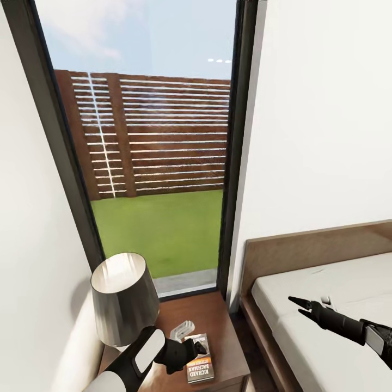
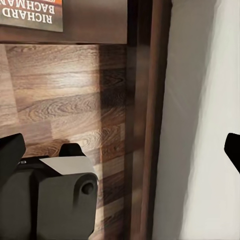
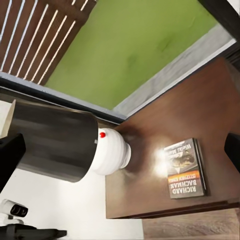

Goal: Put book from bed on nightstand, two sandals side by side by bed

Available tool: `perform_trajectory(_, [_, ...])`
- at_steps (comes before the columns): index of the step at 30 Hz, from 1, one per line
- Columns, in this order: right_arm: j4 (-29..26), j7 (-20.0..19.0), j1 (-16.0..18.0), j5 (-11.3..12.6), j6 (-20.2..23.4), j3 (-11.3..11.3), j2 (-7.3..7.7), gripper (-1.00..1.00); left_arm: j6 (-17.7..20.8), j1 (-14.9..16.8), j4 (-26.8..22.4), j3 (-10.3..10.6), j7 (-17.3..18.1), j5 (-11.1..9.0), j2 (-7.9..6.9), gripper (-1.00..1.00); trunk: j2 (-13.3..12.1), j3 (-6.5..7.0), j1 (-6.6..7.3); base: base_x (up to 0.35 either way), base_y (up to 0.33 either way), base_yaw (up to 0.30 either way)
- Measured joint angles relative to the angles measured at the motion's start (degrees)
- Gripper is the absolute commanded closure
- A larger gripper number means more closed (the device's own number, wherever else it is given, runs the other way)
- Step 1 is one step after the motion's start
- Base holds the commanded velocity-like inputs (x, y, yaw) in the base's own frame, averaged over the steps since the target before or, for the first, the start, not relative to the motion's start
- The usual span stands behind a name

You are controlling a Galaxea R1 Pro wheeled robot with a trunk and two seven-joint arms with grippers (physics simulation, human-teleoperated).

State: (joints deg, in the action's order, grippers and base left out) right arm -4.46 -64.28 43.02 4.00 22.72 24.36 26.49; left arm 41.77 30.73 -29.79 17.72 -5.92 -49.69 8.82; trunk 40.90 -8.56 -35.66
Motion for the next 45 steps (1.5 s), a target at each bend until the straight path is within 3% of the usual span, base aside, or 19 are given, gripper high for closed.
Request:
perform_trajectory(3, [1.5,-0.1,0.0,-1.0,-2.1,-0.1,-0.27,-1.0,0.0,0.0,0.2,0.0,0.0,0.0,0.0,-1.0,-1.2,0.54,0.66,0.0,0.0,0.0])
perform_trajectory(20, [2.5,-0.2,-0.1,-1.9,-4.6,-0.2,-1.13,-1.0,0.0,-0.1,1.1,0.3,-0.1,0.1,0.0,-1.0,-8.0,3.61,4.4,0.0,0.0,0.0])
perform_trajectory(25, [2.5,-0.2,-0.1,-3.1,-5.6,-0.4,-1.73,-1.0,0.0,-0.1,1.5,2.6,-0.1,0.2,-0.05,-1.0,-10.1,4.51,5.5,0.0,0.0,0.0])
perform_trajectory(29, [2.8,-0.2,-0.1,-5.9,-6.4,-0.7,-2.7,-1.0,0.0,-0.1,1.9,4.2,-0.1,0.2,-0.07,-1.0,-11.7,5.23,6.38,0.0,0.0,0.0])
perform_trajectory(36, [5.6,-0.2,-0.2,-10.2,-9.3,-0.8,-3.96,-1.0,0.0,-0.4,2.4,5.3,0.0,0.3,-0.17,-1.0,-14.5,6.5,7.93,0.0,0.0,0.0])
perform_trajectory(45, [7.1,0.0,-1.9,-11.7,-12.1,-0.7,-4.87,-1.0,0.1,-0.7,2.4,8.8,0.0,0.4,-0.7,-1.0,-18.0,8.04,9.9,0.0,0.0,0.0])
